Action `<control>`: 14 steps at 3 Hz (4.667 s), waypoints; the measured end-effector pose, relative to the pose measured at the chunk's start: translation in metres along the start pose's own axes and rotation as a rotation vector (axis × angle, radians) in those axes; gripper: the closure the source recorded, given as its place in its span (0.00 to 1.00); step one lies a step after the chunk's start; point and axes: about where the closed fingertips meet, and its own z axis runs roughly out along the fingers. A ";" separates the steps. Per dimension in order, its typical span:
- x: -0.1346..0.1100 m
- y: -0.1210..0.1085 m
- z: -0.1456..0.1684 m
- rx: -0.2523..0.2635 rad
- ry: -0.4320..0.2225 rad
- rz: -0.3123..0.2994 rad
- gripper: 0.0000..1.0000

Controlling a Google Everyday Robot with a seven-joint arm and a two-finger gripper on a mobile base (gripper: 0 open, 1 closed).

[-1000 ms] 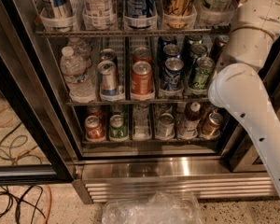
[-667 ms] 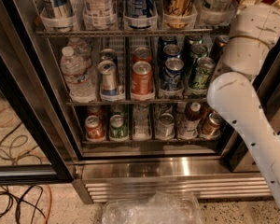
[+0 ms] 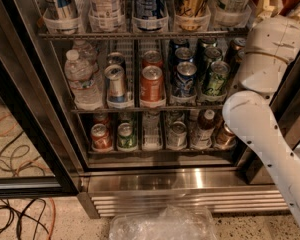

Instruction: Pick coke can from top shelf of fridge

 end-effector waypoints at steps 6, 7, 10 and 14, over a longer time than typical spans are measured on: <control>-0.071 0.025 -0.026 -0.197 -0.192 0.132 1.00; -0.083 0.040 -0.060 -0.307 -0.189 0.180 1.00; -0.105 0.057 -0.109 -0.464 -0.167 0.262 1.00; -0.132 0.076 -0.231 -0.702 0.002 0.394 1.00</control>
Offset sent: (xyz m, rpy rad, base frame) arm -0.0207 0.0078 0.0574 -0.0721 -0.2208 0.0307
